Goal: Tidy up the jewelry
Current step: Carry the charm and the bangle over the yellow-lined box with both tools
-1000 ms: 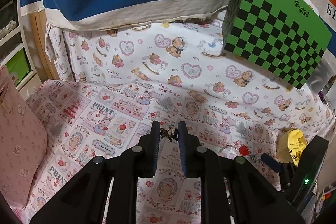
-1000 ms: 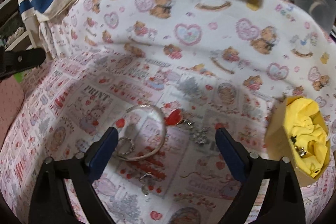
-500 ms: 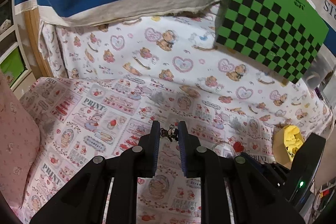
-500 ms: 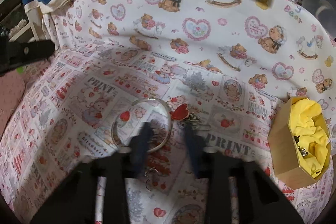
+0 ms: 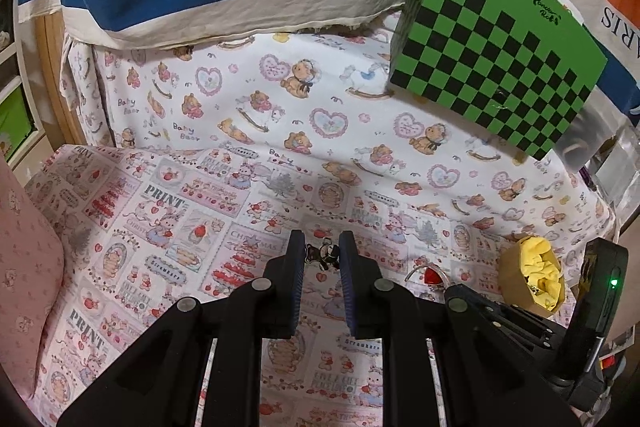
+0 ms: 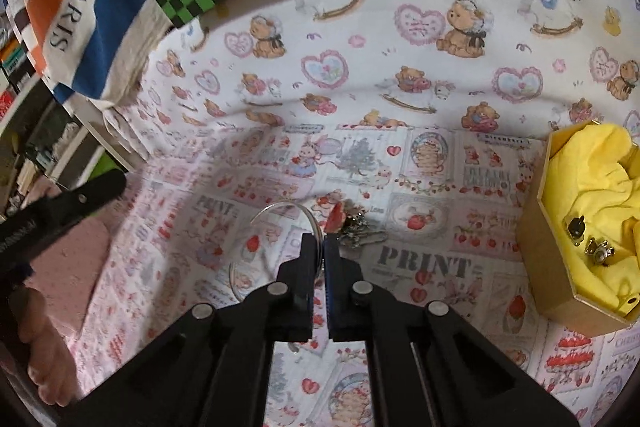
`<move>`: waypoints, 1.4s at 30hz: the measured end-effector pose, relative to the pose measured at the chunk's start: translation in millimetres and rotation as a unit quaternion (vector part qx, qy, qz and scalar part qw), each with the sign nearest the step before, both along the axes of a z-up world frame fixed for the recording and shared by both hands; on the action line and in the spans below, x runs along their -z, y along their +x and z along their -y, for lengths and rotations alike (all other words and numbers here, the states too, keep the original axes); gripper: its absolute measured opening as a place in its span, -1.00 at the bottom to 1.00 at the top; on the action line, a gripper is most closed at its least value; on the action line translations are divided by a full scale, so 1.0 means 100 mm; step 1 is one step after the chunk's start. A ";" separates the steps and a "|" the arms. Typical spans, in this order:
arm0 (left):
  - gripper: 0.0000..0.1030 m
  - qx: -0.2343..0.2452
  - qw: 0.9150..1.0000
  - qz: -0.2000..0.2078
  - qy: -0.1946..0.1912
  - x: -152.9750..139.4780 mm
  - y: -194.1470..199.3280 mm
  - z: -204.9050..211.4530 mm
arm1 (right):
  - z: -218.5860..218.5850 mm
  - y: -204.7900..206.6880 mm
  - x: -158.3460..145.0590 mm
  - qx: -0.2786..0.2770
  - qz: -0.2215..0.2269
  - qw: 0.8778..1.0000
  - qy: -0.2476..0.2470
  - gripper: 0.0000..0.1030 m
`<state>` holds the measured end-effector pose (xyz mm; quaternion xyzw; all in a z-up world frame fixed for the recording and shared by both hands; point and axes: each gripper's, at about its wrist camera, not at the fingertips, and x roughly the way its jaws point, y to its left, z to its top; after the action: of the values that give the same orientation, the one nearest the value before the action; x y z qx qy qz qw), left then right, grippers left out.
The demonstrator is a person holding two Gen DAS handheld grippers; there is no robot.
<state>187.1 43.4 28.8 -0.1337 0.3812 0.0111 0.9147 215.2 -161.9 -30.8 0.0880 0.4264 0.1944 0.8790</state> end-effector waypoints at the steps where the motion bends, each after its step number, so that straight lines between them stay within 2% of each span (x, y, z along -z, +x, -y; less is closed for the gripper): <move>1: -0.69 0.001 1.000 0.001 0.000 -0.01 -0.01 0.00 | 0.00 -0.01 -0.01 0.000 0.002 1.000 0.003 -0.93; 7: -0.69 0.007 1.000 0.011 -0.008 -0.06 -0.05 0.00 | 0.11 -0.10 -0.16 0.004 0.024 0.999 0.029 -0.93; 11: -0.69 0.031 0.999 0.027 -0.030 -0.12 -0.11 0.02 | 0.18 -0.18 -0.32 0.035 0.057 0.998 0.005 -0.93; 14: -0.69 0.042 0.998 0.046 -0.023 -0.19 -0.18 0.10 | 0.28 -0.26 -0.46 0.043 0.070 0.996 0.016 -0.93; 17: -0.69 0.045 0.997 0.063 0.001 -0.24 -0.23 0.21 | 0.57 -0.43 -0.68 0.058 0.077 0.993 0.066 -0.93; 22: -0.69 0.070 0.994 0.086 -0.015 -0.30 -0.31 0.30 | 1.03 -0.71 -0.95 0.089 0.131 0.986 0.059 -0.93; 26: -0.69 0.073 0.992 0.099 -0.003 -0.39 -0.43 0.45 | 1.34 -0.79 -0.94 0.110 0.134 0.984 0.044 -0.93; 28: -0.69 0.098 0.989 0.113 -0.013 -0.48 -0.52 0.57 | 1.45 -0.81 -0.93 0.115 0.133 0.983 0.044 -0.93; 32: -0.69 0.136 0.982 0.128 -0.005 -0.65 -0.60 0.92 | 1.62 -0.78 -0.90 0.125 0.131 0.982 0.044 -0.93; 38: -0.69 0.201 0.975 0.096 -0.013 -0.69 -0.45 1.49 | 1.88 -0.71 -0.78 0.141 0.105 0.982 0.073 -0.93; 42: -0.69 0.216 0.973 0.078 0.008 -0.61 -0.34 1.86 | 1.99 -0.69 -0.75 0.156 0.107 0.978 0.086 -0.92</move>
<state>152.7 -142.5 89.6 -0.0410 0.3288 -0.1944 0.9233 146.1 -361.3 44.7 0.2075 0.2930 0.0992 0.9281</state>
